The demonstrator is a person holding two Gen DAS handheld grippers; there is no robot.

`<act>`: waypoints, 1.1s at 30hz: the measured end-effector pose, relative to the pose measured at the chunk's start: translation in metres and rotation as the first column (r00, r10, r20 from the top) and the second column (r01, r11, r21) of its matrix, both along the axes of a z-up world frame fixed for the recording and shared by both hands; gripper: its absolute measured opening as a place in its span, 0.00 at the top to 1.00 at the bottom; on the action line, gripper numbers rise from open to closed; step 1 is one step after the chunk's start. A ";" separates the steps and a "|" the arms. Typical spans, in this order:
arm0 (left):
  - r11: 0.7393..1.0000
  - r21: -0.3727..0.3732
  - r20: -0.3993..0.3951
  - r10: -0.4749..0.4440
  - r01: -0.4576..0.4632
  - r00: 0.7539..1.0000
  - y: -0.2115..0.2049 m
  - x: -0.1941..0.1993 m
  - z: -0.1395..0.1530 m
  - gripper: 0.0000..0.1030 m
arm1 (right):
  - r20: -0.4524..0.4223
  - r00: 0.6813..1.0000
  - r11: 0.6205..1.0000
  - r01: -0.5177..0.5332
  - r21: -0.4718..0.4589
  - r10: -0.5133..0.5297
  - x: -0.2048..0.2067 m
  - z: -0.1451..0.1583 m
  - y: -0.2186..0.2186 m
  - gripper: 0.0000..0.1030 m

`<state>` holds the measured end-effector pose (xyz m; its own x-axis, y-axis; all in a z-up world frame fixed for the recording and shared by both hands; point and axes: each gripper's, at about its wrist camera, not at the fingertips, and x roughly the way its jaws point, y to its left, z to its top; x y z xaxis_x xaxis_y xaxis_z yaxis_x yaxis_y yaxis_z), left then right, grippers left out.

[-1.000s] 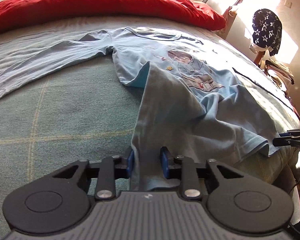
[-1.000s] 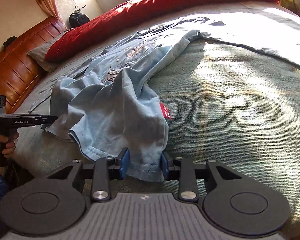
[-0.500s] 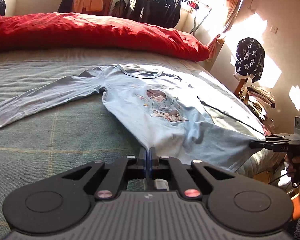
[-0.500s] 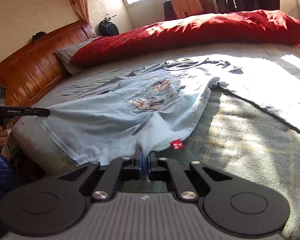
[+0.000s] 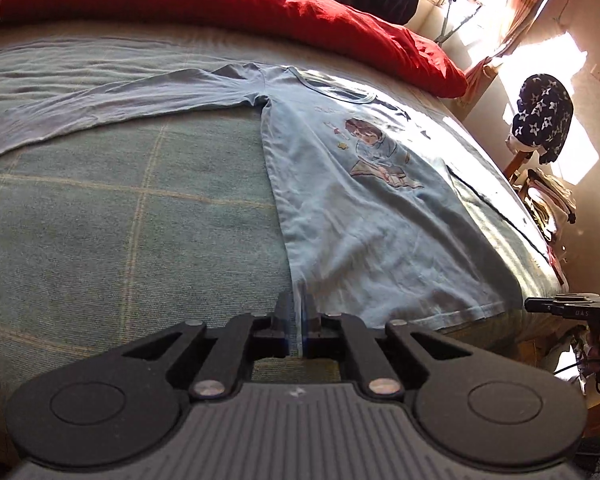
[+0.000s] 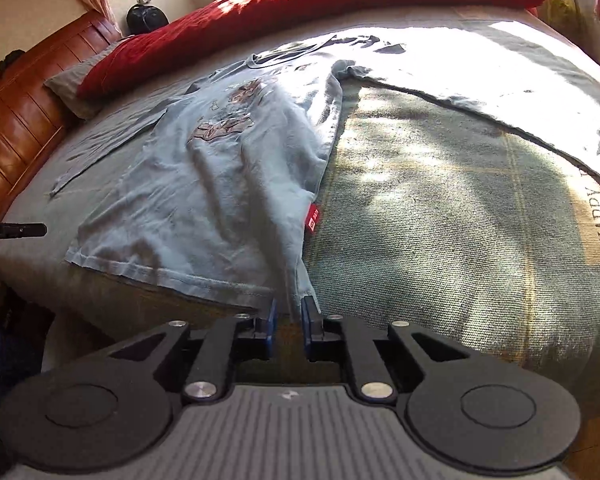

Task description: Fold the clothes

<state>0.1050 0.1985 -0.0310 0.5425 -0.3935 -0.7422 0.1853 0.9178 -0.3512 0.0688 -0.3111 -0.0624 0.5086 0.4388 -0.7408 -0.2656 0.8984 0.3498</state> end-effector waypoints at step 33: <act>0.955 0.264 0.126 -0.176 0.138 0.976 -0.047 -0.013 -0.003 0.76 | 0.189 0.976 0.990 -0.081 -0.119 0.103 0.013 0.025 0.048 0.54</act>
